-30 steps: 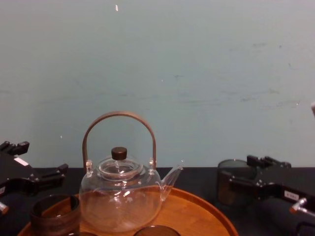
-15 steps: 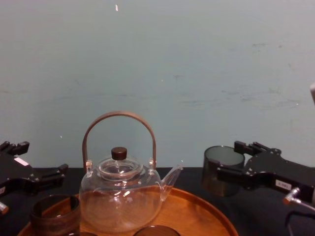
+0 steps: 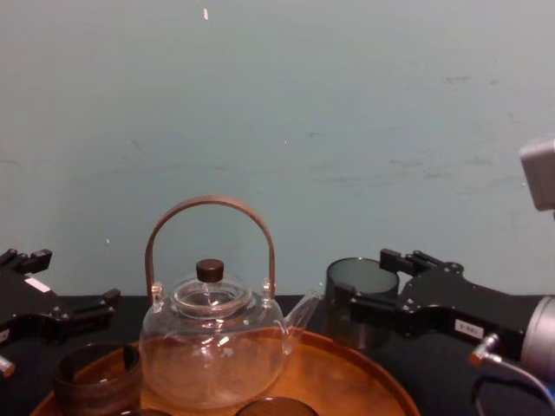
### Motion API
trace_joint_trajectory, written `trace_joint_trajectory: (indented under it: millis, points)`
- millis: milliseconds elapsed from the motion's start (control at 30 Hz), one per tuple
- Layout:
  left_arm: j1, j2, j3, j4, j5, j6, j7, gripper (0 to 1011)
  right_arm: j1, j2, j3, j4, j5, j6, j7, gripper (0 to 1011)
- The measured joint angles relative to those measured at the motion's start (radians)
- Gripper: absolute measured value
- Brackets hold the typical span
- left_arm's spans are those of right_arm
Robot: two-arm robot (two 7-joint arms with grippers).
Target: Pick up the glass from the table and place it on the tray.
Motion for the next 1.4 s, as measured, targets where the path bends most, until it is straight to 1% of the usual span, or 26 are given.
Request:
trace_joint_trajectory:
  millis: [533, 767, 1133, 1400]
  points:
    - [0.000, 0.000, 0.000, 0.000, 0.000, 0.000, 0.000, 1001, 0.002, -0.019, -0.036, 0.026, 0.022, -0.005, 0.023, 898]
    - [0.000, 0.000, 0.000, 0.000, 0.000, 0.000, 0.000, 1001, 0.003, -0.029, -0.049, 0.051, 0.030, -0.006, 0.033, 898]
    - [0.000, 0.000, 0.000, 0.000, 0.000, 0.000, 0.000, 1002, 0.009, -0.035, -0.059, 0.082, 0.030, -0.010, 0.034, 898]
    - [0.000, 0.000, 0.000, 0.000, 0.000, 0.000, 0.000, 1001, 0.010, -0.036, -0.067, 0.097, 0.020, -0.011, 0.032, 898]
